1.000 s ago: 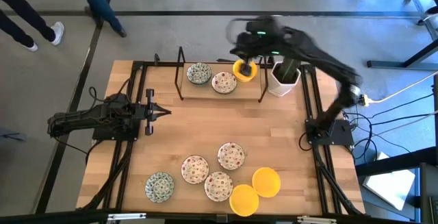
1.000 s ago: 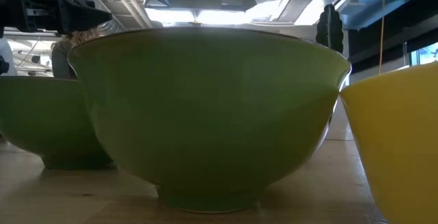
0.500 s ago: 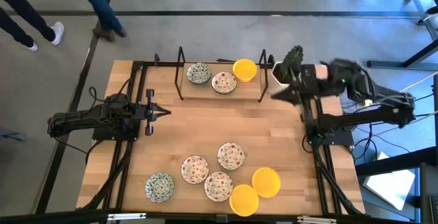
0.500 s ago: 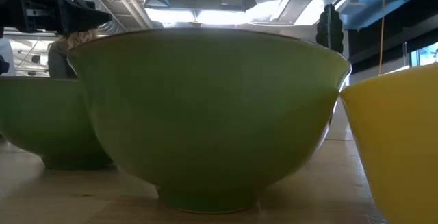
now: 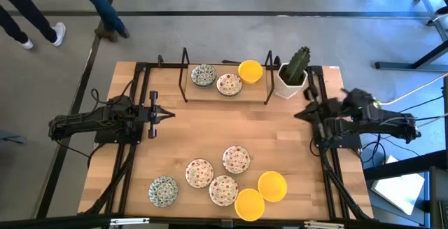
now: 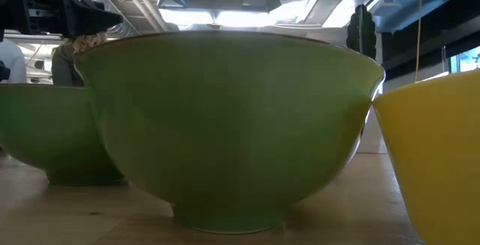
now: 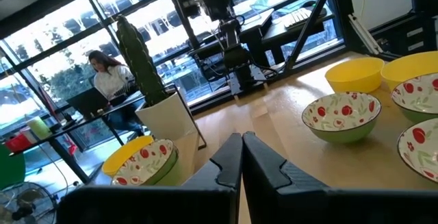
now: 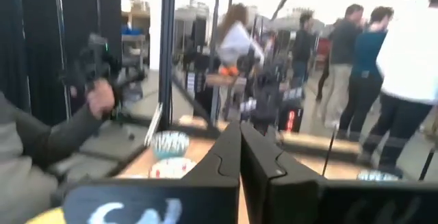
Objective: Pick & Place Mini bowls
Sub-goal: Stack the blue patterned bowl on the blue patterned bowl on the shelf
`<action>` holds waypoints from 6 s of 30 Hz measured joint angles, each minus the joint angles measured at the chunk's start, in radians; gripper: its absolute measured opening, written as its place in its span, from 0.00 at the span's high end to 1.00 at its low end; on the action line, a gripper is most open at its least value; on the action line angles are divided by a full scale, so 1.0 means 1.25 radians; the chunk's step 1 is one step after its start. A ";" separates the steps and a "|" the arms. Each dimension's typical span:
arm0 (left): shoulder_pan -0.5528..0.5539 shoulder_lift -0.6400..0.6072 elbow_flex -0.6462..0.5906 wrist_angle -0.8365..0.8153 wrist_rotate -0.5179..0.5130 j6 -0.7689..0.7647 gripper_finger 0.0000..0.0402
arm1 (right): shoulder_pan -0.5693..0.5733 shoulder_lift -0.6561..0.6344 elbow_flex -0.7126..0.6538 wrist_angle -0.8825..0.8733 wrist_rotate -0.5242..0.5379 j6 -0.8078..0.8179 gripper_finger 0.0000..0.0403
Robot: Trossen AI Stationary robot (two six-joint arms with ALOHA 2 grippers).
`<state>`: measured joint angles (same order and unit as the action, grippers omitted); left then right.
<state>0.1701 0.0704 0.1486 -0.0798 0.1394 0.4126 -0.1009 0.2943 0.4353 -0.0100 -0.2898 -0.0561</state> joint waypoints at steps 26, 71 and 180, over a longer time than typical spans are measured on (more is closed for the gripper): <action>0.000 0.000 0.000 0.000 0.000 -0.005 0.98 | 0.000 -0.081 -0.230 0.128 -0.041 -0.040 0.98; 0.000 0.000 0.000 0.004 -0.131 -0.096 0.99 | 0.000 -0.080 -0.301 0.219 -0.014 -0.034 0.98; -0.765 1.348 0.764 -0.740 -0.115 -1.046 0.40 | 0.000 -0.080 -0.301 0.171 -0.014 -0.021 0.98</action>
<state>-0.7856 1.7557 1.1042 -1.0054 -0.0043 -0.8951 -0.1013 0.1940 0.0589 0.2039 -0.3077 -0.0826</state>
